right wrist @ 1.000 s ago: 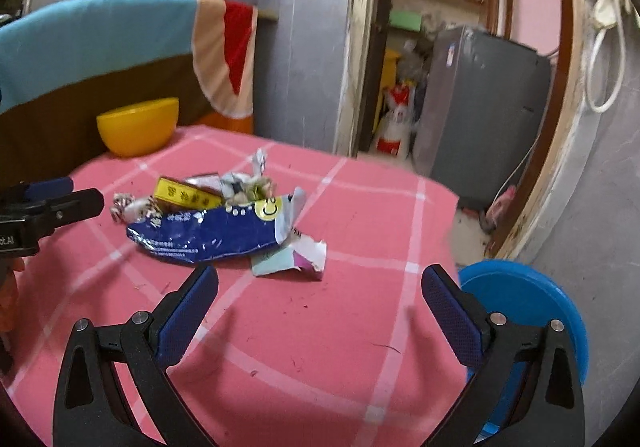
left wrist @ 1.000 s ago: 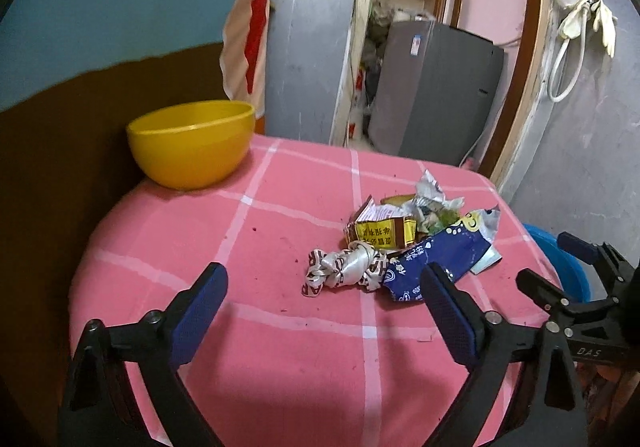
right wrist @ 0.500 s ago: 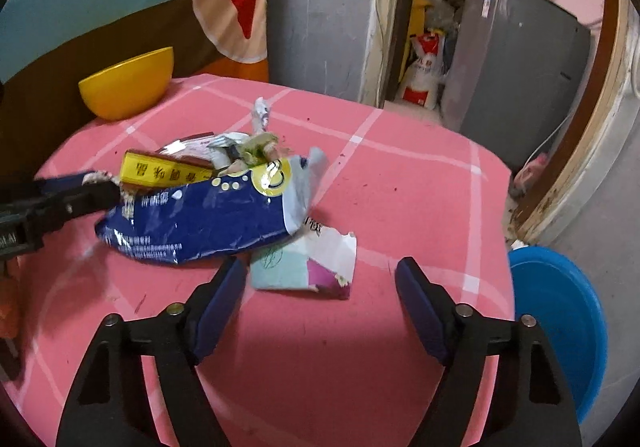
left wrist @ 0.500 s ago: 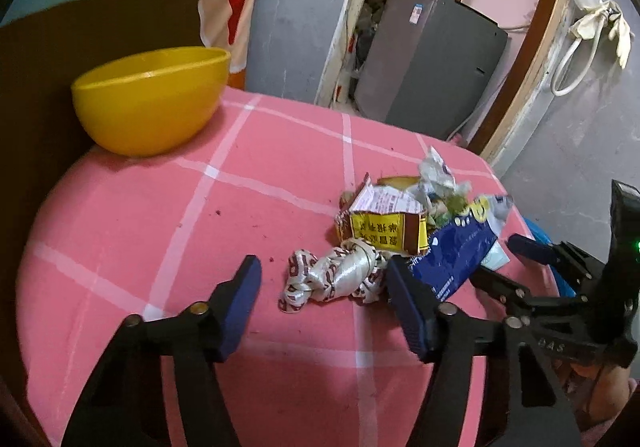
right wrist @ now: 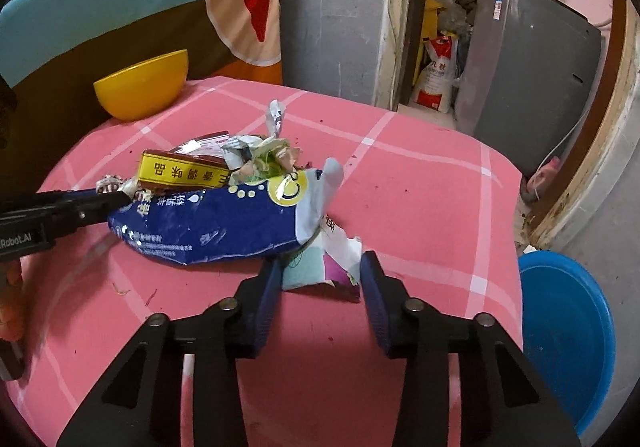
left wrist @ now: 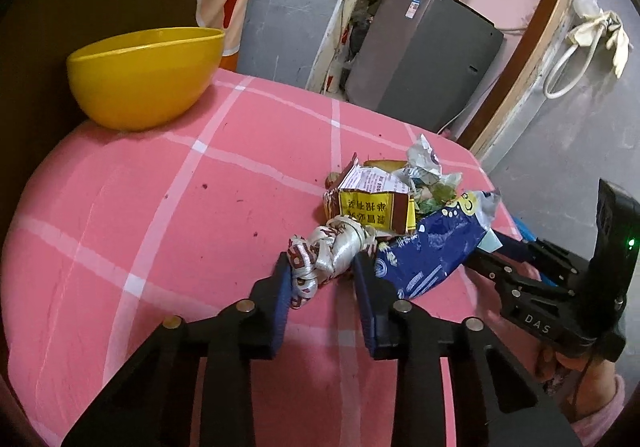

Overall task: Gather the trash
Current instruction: 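Move the left tool to the white twisted wrapper and close on it, then grasp the small white-and-green wrapper with the right tool while the left tool lifts its wrapper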

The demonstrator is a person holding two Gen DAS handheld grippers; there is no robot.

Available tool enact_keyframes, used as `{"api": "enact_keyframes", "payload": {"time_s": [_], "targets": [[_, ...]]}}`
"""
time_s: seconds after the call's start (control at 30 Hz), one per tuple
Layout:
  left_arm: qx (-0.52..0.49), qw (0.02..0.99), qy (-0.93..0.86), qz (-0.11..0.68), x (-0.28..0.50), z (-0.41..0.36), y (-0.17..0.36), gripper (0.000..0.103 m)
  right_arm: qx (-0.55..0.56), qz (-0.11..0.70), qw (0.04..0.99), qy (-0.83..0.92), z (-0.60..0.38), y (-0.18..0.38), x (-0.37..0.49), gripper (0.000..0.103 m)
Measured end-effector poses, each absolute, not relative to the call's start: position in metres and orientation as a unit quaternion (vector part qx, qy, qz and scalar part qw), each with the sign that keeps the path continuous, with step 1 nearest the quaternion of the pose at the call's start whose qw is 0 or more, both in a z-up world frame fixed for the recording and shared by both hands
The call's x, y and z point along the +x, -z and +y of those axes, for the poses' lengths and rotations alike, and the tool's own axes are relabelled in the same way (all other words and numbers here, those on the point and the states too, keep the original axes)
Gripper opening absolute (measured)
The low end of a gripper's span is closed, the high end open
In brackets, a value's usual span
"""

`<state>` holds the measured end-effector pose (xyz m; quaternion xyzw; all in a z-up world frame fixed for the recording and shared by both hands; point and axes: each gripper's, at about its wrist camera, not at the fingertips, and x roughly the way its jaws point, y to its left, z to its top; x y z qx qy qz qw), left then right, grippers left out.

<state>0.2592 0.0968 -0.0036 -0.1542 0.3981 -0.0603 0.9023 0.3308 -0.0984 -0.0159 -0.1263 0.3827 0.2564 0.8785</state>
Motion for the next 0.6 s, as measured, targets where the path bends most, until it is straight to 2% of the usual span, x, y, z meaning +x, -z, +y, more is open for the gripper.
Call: {"api": "enact_keyframes", "payload": {"time_s": [0.17,0.27,0.43,0.6], "targets": [[-0.169,0.900,0.056,0.397,0.252,0.099,0.000,0.016,-0.116,0.379,0.881,-0.258,-0.104,0.015,0.325,0.029],[-0.168,0.903,0.058,0.391,0.244,0.099,-0.002,0.015,-0.107,0.376,0.884,-0.257,-0.111,0.014,0.317,0.027],[-0.163,0.906,0.063,0.385,0.233,0.092,-0.001,0.012,-0.106,0.360,0.894,-0.246,-0.125,0.013,0.301,0.016],[-0.171,0.909,0.059,0.375,0.219,0.087,-0.007,0.011,-0.089,0.350,0.899,-0.247,-0.139,0.013,0.286,0.014]]}}
